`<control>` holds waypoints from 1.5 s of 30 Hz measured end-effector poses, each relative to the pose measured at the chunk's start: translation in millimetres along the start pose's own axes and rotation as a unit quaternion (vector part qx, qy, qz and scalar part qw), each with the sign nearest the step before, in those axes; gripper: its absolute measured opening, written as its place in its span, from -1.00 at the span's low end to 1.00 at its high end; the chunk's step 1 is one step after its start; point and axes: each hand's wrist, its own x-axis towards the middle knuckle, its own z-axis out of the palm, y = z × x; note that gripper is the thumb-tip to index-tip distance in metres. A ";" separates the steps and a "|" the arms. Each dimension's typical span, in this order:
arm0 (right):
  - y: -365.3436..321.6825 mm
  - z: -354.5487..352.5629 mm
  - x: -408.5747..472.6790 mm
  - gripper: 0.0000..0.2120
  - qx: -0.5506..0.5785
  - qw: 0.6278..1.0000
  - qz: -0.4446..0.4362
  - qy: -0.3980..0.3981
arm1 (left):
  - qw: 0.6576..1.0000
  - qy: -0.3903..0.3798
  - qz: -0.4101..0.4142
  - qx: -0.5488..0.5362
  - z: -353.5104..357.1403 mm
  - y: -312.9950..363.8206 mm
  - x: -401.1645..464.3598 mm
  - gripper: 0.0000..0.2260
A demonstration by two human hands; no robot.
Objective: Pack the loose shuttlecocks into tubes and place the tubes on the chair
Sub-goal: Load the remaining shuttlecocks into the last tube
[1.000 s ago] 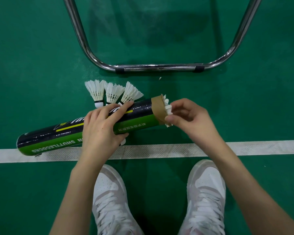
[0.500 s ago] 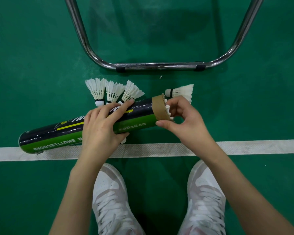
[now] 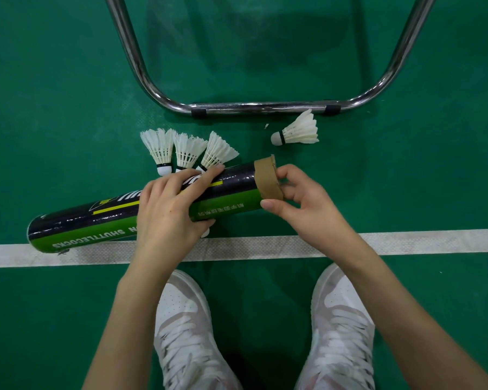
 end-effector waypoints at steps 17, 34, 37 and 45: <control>-3.3 -2.9 2.1 -0.68 0.027 0.998 -0.003 -0.051 | 1.000 -0.006 0.000 0.000 -1.2 0.1 -1.0 -0.20; 19.2 -31.3 10.6 -0.77 0.065 0.991 0.008 0.113 | 1.000 -0.011 -0.023 0.002 2.4 -8.2 -1.2 -0.20; 33.1 -42.4 24.0 -0.80 -0.002 0.979 -0.012 0.204 | 1.000 -0.009 -0.023 -0.002 3.3 -8.7 -0.4 -0.20; 51.3 -59.4 62.0 -0.53 -0.124 0.947 -0.013 0.296 | 1.000 -0.006 -0.026 -0.003 4.7 -8.2 1.1 -0.19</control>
